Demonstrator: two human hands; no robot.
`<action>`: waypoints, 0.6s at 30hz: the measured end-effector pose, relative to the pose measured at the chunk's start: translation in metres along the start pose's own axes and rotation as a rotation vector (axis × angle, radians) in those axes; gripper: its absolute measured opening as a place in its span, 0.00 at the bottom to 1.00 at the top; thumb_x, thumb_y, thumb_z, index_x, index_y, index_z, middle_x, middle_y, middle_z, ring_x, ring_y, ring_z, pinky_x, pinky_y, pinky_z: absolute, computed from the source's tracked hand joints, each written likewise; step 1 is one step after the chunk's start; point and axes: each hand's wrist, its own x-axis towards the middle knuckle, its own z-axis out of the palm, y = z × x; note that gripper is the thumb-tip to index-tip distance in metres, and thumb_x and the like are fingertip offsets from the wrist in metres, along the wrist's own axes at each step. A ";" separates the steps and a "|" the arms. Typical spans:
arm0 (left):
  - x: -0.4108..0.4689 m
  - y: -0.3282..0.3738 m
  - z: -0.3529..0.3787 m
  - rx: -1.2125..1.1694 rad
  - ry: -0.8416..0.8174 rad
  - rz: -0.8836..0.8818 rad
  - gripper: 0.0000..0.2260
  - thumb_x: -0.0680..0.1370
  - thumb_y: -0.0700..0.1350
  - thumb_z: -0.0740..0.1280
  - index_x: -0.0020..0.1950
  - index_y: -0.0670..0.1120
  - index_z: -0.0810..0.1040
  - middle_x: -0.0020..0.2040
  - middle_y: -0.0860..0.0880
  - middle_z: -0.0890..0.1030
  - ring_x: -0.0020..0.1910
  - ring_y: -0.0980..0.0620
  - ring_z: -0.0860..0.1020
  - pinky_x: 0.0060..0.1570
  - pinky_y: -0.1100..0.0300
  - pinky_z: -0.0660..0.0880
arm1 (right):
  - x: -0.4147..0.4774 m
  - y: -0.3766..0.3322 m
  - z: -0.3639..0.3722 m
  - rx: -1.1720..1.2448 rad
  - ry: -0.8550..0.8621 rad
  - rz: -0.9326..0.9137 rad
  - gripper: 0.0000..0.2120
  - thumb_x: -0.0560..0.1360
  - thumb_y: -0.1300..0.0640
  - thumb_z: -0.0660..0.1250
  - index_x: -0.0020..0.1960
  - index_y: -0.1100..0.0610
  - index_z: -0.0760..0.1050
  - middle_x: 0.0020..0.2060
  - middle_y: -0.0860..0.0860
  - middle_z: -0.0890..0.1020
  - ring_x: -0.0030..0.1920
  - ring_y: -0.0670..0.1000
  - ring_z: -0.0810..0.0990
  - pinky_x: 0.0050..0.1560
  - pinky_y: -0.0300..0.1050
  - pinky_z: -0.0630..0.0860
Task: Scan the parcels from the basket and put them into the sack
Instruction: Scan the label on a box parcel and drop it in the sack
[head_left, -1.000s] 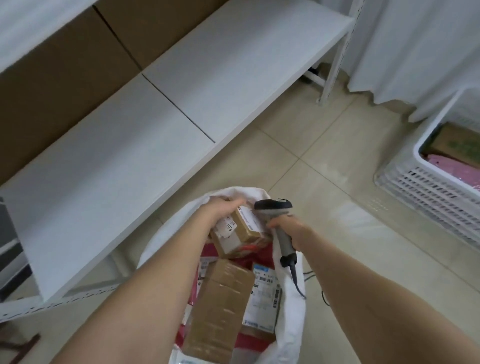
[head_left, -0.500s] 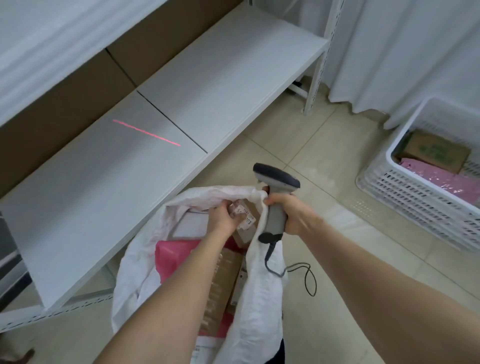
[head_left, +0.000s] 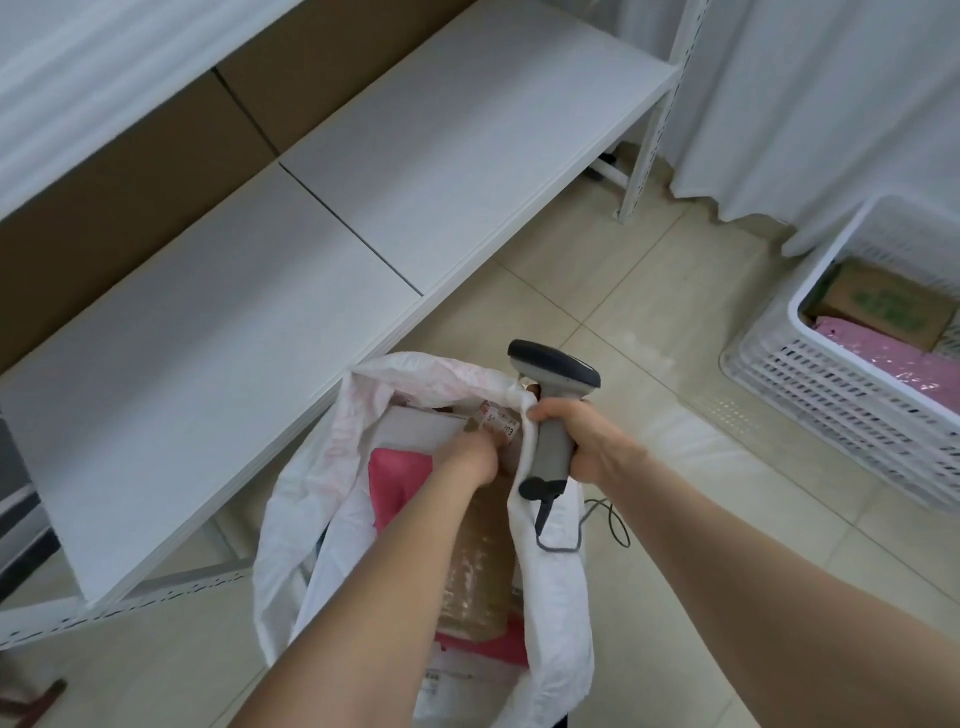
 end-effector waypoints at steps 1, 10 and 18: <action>0.001 -0.004 0.004 0.016 -0.018 -0.014 0.19 0.80 0.39 0.58 0.70 0.50 0.68 0.63 0.44 0.75 0.60 0.44 0.75 0.60 0.50 0.73 | 0.000 0.000 0.000 -0.010 0.006 0.005 0.09 0.71 0.65 0.68 0.50 0.59 0.75 0.44 0.59 0.79 0.43 0.56 0.80 0.41 0.50 0.81; -0.027 -0.020 0.014 -0.141 0.009 -0.060 0.13 0.81 0.45 0.59 0.64 0.48 0.75 0.60 0.45 0.78 0.55 0.46 0.77 0.56 0.52 0.76 | -0.010 -0.005 0.007 -0.158 0.111 0.030 0.17 0.70 0.64 0.70 0.58 0.62 0.72 0.52 0.61 0.78 0.51 0.59 0.79 0.46 0.53 0.79; -0.058 -0.009 -0.007 -0.186 0.009 -0.032 0.10 0.79 0.46 0.63 0.58 0.46 0.77 0.54 0.45 0.79 0.48 0.48 0.77 0.44 0.57 0.74 | -0.037 -0.002 -0.004 -0.259 0.191 -0.005 0.13 0.73 0.66 0.69 0.55 0.60 0.73 0.41 0.56 0.78 0.39 0.53 0.78 0.34 0.46 0.75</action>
